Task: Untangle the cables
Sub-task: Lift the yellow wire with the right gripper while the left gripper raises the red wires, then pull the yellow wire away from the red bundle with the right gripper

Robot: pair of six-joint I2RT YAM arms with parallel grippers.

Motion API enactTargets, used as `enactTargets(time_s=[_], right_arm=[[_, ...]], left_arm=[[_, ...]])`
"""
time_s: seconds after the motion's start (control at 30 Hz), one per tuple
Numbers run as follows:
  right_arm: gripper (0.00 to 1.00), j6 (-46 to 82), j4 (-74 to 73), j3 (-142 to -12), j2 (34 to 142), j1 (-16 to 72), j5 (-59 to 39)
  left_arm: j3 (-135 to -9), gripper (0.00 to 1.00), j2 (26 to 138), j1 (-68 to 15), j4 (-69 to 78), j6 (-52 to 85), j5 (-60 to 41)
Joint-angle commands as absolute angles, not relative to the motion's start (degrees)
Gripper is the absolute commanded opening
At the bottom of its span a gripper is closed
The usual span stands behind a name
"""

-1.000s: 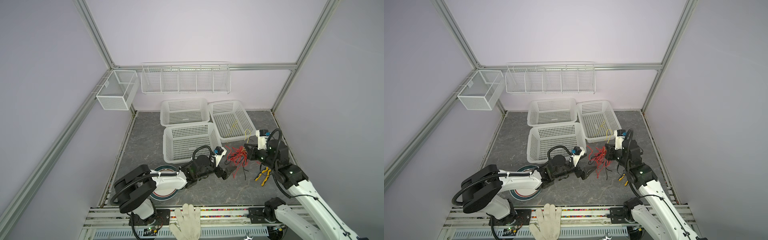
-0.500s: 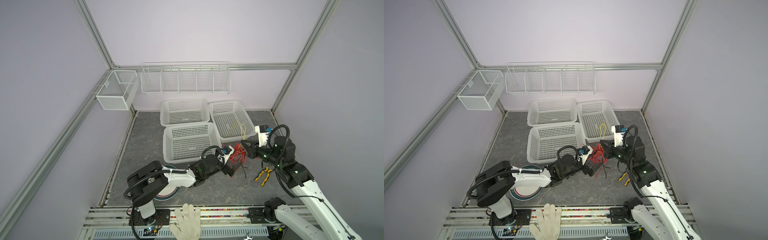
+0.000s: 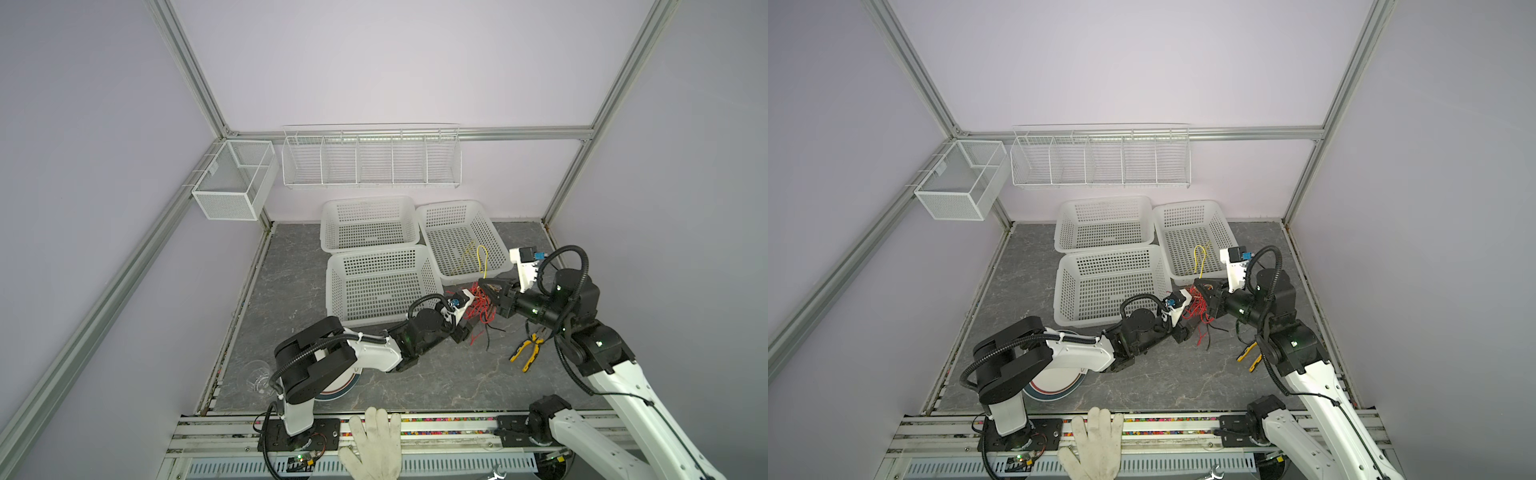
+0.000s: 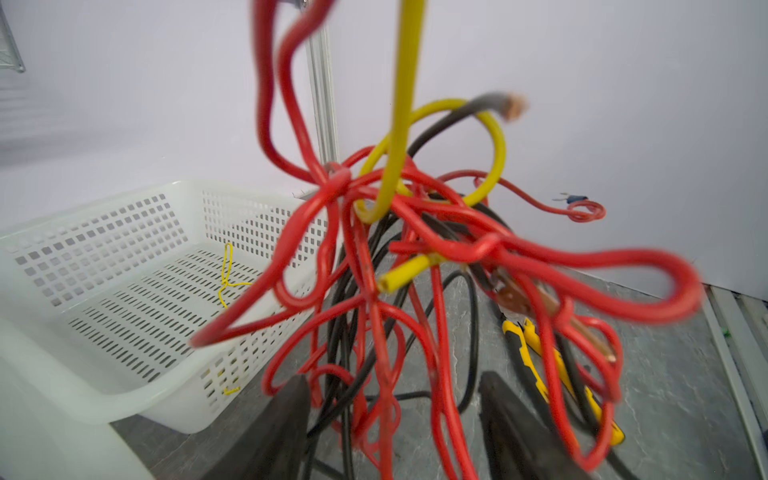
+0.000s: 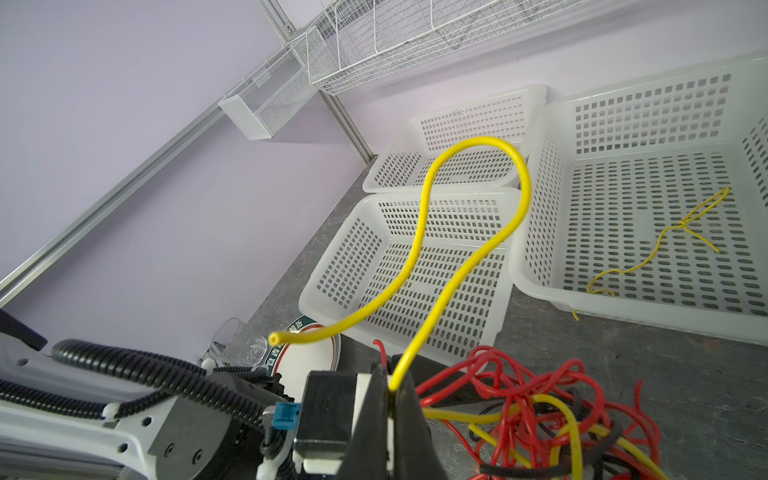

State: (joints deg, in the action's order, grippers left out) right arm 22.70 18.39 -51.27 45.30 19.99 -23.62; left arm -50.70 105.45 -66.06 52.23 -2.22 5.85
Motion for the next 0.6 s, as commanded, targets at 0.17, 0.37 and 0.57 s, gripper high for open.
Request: enactTargets(time_s=[0.17,0.37,0.57], right_arm=[[0.06,24.5,14.9,-52.5,46.0,19.9,-27.8],[0.06,23.9,16.0,-54.4,46.0,19.9,-20.4],[0.06,22.6,17.8,-56.5,46.9,19.6,-10.2]], left_arm=[[-53.6,0.3,106.9,-66.3,52.3,-3.8,6.4],[-52.6,0.0,107.1,-66.4,51.7,-1.9,6.0],[-49.8,0.0,106.6,-66.8,49.9,1.6,5.6]])
